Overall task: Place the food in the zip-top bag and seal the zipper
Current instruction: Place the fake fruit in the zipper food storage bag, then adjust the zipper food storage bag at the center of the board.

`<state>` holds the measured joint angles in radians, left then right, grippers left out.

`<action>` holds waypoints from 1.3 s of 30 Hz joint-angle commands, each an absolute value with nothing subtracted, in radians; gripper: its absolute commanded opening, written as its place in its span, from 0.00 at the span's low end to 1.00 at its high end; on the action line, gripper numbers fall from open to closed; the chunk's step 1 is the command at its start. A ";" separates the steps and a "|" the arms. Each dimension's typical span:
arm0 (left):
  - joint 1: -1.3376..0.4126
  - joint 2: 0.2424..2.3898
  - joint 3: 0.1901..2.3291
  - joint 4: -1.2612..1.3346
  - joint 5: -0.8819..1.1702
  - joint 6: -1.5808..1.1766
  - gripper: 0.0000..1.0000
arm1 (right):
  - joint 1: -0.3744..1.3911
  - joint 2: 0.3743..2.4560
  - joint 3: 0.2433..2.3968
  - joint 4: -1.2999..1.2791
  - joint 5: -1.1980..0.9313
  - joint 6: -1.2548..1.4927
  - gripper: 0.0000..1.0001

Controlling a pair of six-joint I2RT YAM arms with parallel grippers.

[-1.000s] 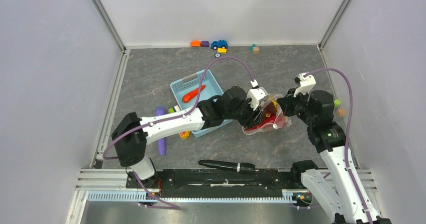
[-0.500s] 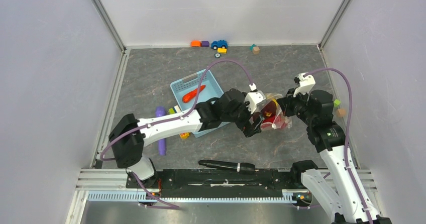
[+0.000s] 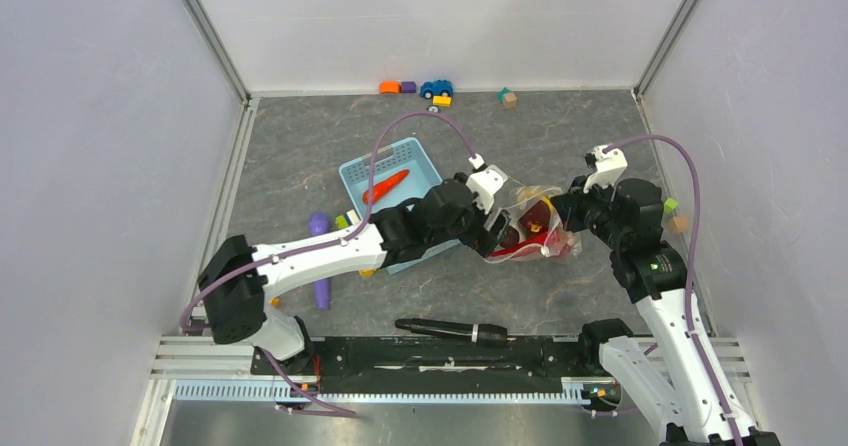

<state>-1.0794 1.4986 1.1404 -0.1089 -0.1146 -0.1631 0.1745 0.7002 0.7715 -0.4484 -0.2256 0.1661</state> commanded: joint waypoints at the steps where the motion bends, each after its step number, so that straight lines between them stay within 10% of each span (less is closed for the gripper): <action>1: -1.081 1.593 1.216 -0.131 -0.204 -0.208 0.85 | 0.175 0.685 0.776 -0.391 -0.217 0.154 0.03; 5: -1.081 1.660 1.264 -0.131 -0.173 -0.210 0.46 | 0.174 0.681 0.776 -0.392 -0.209 0.155 0.03; 7: -1.081 1.681 1.323 -0.171 -0.215 -0.214 0.04 | 0.174 0.681 0.783 -0.406 -0.199 0.153 0.03; 39: -0.971 1.830 1.761 -0.299 -0.255 -0.190 0.11 | 0.174 0.770 0.730 -0.421 -0.583 0.291 0.07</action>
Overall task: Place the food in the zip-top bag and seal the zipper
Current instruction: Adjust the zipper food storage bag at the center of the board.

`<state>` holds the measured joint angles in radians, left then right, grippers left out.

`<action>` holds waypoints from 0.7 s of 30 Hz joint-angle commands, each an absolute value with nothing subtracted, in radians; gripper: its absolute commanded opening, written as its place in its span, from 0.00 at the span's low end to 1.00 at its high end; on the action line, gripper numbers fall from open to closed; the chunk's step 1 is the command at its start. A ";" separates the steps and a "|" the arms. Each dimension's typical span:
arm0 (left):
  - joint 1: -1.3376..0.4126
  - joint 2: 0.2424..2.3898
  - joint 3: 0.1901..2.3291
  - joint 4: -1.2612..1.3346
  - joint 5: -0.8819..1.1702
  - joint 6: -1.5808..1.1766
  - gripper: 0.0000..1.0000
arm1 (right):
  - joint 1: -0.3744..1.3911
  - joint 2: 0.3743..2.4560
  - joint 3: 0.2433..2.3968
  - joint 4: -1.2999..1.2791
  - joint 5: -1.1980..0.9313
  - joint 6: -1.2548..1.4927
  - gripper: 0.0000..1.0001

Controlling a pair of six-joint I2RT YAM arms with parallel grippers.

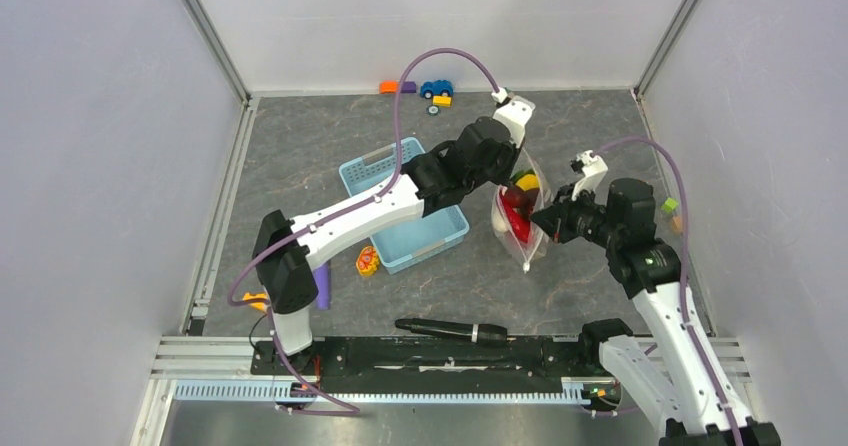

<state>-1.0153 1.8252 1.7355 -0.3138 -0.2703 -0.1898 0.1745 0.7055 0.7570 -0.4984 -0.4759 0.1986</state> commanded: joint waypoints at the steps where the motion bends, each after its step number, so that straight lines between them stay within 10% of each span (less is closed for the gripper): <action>1: -0.953 1.845 1.769 -0.298 -0.218 -0.199 0.13 | 0.175 0.789 0.718 -0.400 -0.592 0.308 0.07; 4: -0.903 1.884 1.779 -0.272 -0.098 -0.233 0.26 | 0.175 0.851 0.700 -0.337 -0.575 0.356 0.05; 11: -0.869 1.895 1.761 -0.247 -0.005 -0.268 0.99 | 0.173 0.878 0.688 -0.206 -0.383 0.459 0.02; 21: -0.868 1.557 1.412 -0.069 0.093 -0.310 1.00 | 0.168 0.857 0.684 -0.120 -0.279 0.491 0.02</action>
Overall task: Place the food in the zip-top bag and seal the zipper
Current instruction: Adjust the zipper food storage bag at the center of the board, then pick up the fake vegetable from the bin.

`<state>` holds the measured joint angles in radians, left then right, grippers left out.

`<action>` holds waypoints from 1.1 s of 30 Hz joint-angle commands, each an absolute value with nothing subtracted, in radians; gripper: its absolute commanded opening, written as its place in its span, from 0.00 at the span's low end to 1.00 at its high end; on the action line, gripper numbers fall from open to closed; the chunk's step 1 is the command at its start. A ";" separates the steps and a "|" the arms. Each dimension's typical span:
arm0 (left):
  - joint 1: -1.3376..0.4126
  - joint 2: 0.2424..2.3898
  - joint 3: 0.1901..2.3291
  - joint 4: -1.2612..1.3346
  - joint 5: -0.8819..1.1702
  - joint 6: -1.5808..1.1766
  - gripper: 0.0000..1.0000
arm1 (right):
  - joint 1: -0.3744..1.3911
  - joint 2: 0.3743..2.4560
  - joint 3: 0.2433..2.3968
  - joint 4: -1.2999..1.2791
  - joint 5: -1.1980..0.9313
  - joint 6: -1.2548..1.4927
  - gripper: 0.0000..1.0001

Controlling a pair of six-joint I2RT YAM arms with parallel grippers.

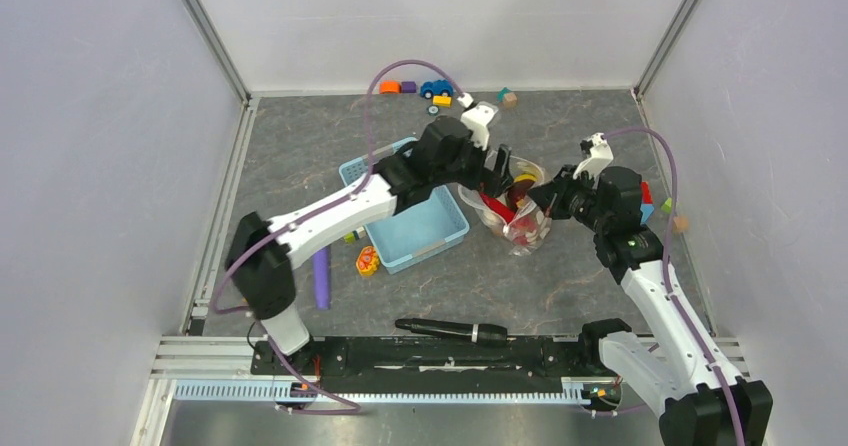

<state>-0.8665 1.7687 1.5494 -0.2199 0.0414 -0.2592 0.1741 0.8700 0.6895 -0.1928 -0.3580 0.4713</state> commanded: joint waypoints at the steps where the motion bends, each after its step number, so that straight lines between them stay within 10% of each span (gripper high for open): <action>1: -0.870 1.514 1.368 -0.056 0.077 -0.310 1.00 | 0.168 0.858 0.682 -0.116 -0.275 0.490 0.02; 12: -0.788 1.331 1.141 -0.119 -0.153 -0.029 1.00 | 0.153 0.867 0.671 -0.110 -0.326 0.461 0.02; 33: -0.473 1.737 1.212 -0.263 -0.117 0.256 0.90 | 0.124 0.877 0.644 -0.122 -0.387 0.410 0.02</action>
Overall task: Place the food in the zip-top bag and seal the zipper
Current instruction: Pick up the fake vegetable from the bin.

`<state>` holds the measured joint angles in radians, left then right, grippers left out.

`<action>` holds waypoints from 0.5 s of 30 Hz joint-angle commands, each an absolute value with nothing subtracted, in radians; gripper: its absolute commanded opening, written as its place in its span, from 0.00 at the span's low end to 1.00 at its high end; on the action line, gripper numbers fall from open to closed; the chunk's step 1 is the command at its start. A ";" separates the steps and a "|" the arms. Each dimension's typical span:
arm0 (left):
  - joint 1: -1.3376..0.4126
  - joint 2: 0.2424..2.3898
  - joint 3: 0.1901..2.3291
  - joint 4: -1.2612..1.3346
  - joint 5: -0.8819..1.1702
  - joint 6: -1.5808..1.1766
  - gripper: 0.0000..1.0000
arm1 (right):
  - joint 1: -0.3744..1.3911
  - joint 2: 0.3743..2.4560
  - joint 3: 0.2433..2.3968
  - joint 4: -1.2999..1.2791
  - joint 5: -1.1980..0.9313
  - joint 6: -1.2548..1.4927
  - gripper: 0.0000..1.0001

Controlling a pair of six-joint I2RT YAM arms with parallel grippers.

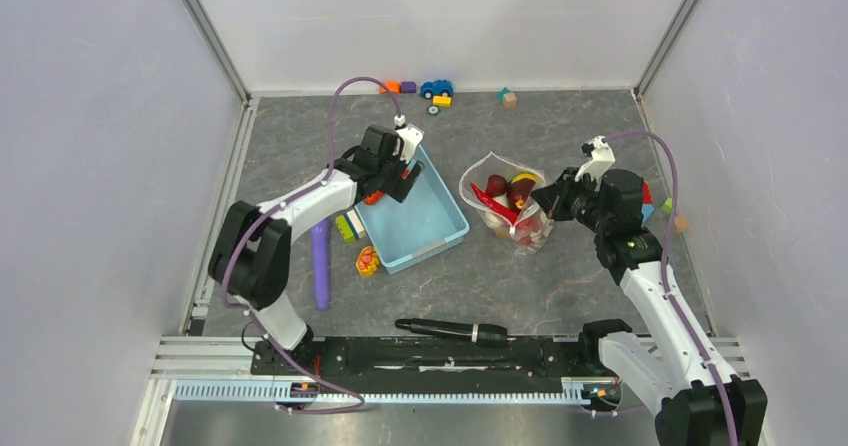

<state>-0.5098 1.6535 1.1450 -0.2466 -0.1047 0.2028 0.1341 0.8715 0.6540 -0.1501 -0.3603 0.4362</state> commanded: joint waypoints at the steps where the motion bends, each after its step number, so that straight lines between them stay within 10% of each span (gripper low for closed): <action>1: -0.469 1.757 1.234 -0.282 -0.111 0.250 0.88 | 0.123 0.879 0.644 -0.123 -0.393 0.411 0.02; 15: -0.412 1.919 1.354 -0.362 -0.043 0.202 0.73 | 0.110 0.880 0.641 -0.122 -0.395 0.389 0.02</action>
<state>-0.4294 1.8771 1.2892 -0.3290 -0.0849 0.2104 0.1200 0.8848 0.6460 -0.1505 -0.3885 0.4126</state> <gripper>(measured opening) 0.751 0.025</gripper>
